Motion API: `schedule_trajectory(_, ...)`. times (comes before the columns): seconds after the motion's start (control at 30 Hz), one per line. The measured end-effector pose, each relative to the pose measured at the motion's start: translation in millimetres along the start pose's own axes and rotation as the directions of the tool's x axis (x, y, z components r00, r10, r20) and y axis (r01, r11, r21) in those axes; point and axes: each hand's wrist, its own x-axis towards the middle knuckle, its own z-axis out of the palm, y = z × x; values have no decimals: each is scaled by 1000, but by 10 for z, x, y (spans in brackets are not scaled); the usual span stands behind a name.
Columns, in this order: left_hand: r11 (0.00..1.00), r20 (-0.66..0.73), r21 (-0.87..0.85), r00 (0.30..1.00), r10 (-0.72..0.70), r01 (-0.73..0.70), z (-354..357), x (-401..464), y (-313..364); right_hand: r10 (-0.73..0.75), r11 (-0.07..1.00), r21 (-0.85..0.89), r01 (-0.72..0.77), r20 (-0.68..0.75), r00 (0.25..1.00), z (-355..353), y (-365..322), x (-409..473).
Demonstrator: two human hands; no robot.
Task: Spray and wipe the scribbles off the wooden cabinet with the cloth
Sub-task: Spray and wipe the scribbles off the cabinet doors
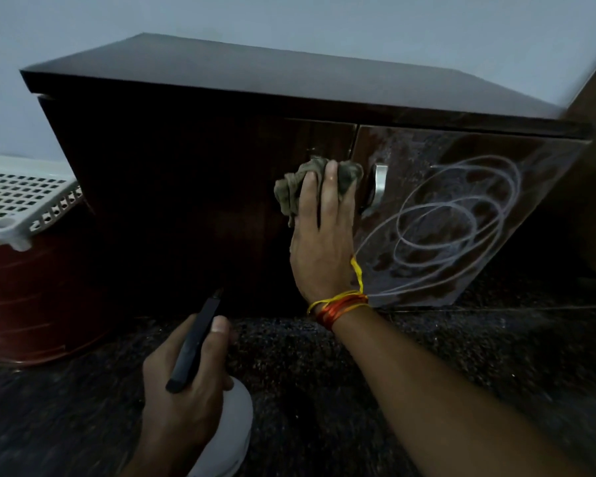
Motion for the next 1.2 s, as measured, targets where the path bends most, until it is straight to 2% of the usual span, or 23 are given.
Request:
schedule_trajectory(0.2,999,-31,49,999,19,-17,-41,-19,-62,14,1000,-2,-14,-14,1000,-149,-127,395)
schedule_trajectory(0.47,1000,-58,-13,998,26,-27,-48,0,-19,-57,998,-30,58,33,998,-36,-40,98)
schedule_trajectory(0.77,1000,-58,-17,998,16,-17,-189,12,-99,151,988,51,-148,-60,987,-101,-324,432)
schedule_trajectory(0.97,999,-40,-23,999,24,-25,-189,7,-120,-5,1000,8,5,45,999,-167,-62,394)
schedule_trajectory(1.1,999,-39,-38,999,21,-22,-191,6,-111,137,984,113,-135,-15,990,-198,-255,440)
schedule_trajectory(1.2,999,-44,-35,999,23,-25,-214,-2,-101,206,977,72,-200,-82,975,-138,-473,515)
